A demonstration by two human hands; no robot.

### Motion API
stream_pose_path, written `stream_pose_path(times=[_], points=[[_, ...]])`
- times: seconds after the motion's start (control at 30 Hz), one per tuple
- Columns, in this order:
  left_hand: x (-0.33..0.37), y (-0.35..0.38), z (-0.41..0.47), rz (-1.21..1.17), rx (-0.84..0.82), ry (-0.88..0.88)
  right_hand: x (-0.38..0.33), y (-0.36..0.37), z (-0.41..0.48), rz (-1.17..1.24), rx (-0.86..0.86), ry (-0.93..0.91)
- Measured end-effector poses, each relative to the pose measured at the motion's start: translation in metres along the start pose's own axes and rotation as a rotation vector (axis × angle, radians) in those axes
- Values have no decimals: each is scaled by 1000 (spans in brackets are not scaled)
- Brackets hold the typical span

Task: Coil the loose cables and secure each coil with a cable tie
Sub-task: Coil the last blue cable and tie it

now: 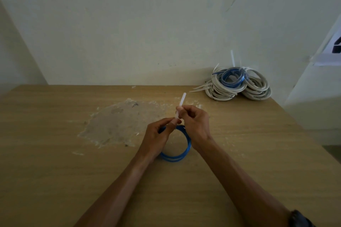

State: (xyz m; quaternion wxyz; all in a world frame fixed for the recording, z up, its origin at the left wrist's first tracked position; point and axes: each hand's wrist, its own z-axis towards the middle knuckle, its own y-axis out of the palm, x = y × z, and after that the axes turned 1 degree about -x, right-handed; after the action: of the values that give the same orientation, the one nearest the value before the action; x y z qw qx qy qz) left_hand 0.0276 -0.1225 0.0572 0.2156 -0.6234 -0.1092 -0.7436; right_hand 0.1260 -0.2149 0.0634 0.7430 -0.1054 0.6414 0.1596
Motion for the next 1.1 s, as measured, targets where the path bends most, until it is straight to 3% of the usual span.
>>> stream_pose_path(times=[0.17, 0.3, 0.47, 0.53, 0.83, 0.93, 1.1], points=[[-2, -1, 2, 94, -41, 42, 3, -1, 2, 49, 24, 78], [-2, -5, 3, 101, -12, 34, 4, 0, 1, -114, -36, -82], [-19, -18, 13, -144, 262, -80, 17, 13, -17, -535, -290, -415], [-22, -22, 15, -188, 287, -83, 25, 18, -21, -695, -291, -469], [-27, -23, 17, -200, 306, -94, 26, 11, -12, -654, -273, -356], [-31, -25, 22, -215, 323, -123, 20, 6, -7, -658, -396, -256], [-37, -14, 41, -183, 343, -184, -4, -23, 13, -590, -660, 62]])
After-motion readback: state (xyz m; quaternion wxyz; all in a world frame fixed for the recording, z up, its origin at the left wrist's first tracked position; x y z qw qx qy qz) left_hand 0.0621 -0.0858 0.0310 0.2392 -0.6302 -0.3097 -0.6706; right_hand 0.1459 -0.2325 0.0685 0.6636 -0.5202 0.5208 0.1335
